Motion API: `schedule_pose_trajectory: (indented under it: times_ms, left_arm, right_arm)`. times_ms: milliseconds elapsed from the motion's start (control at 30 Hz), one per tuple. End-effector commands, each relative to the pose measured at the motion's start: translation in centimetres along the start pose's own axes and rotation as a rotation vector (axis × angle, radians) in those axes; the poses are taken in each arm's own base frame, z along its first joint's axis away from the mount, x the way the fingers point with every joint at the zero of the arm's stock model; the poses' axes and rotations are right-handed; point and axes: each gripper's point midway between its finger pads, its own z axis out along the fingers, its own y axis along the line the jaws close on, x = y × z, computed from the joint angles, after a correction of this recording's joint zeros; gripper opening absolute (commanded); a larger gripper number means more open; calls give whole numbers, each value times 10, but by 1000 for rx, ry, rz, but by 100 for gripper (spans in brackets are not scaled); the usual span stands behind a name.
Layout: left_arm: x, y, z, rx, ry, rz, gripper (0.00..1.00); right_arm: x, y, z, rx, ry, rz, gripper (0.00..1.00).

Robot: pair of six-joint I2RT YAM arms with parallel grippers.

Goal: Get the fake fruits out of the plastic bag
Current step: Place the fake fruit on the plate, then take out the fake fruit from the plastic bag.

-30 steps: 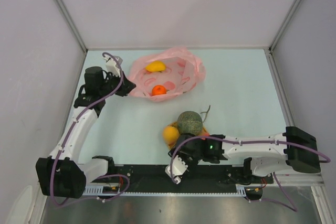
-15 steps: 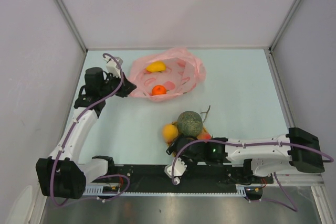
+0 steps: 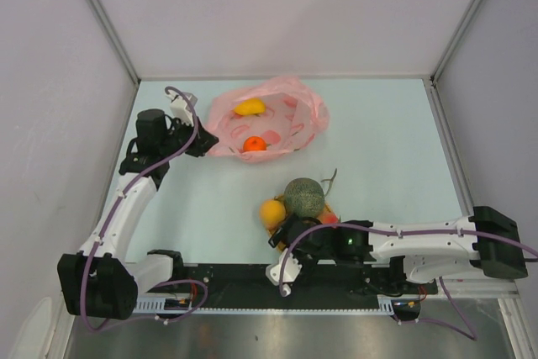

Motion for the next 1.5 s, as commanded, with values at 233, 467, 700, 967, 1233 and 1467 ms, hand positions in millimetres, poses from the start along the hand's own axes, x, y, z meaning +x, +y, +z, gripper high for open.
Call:
schedule_pose_trajectory:
  times_ms: [233,467,700,967,1233,1467]
  left_arm:
    - [-9,-9,-10,16,-37,38,0]
    - [11,-22,-14,76,84,-8,0]
    - [14,-29,-25,94,114,29,0]
    - [2,-43,-36,154,119,95,0]
    - [-39,-26,-26,114,52,122,0]
    - [-45,-6,1,75,84,60,0]
  right_arm:
    - [-50,-134,-71,367,-301,475,100]
    - [37,-239,-83,705,-275,841,99]
    - [87,-269,-43,697,-255,1033,87]
    - [169,-289,24,742,-166,1173,87]
    - [245,-334,72,821,-116,1175,100]
    - [246,-286,115,654,-104,1340,100]
